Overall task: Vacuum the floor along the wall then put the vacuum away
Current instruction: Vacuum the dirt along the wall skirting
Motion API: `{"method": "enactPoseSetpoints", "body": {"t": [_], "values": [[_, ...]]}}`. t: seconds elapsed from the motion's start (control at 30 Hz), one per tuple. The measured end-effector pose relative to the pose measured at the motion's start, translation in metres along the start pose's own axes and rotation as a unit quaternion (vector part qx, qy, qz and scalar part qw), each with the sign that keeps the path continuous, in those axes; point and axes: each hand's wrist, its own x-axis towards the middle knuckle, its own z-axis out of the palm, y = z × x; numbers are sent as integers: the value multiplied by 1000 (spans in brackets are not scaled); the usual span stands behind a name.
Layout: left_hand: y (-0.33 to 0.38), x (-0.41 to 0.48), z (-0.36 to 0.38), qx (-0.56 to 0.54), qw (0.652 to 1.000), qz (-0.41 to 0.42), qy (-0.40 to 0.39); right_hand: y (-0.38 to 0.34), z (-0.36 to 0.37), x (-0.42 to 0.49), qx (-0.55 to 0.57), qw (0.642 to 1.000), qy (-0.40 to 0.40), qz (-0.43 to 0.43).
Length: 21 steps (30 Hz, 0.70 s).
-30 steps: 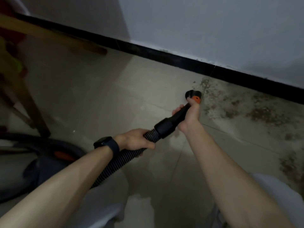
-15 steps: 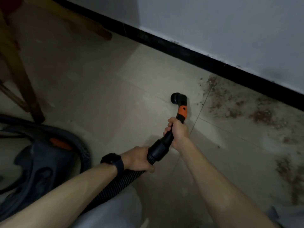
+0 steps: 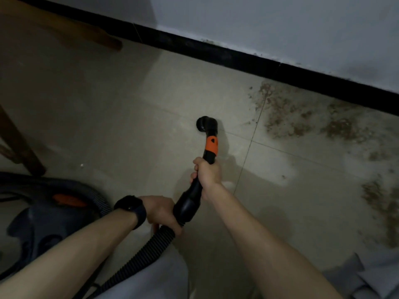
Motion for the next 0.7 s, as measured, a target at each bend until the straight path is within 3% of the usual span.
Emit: {"method": "enactPoseSetpoints", "body": {"t": [0.17,0.4,0.5,0.7], "values": [[11,8,5,49,997,-27,-60,17,-22,-12,9,999,49,-15],[7,6,29,130,989,-34,-63,49,-44,-39,41,994,105,-12],[-8,-3,39,140,986,-57,-68,61,-31,-48,29,996,89,2],[-15,-12,25,88,995,-46,3,50,-7,-25,15,996,91,-15]]}}
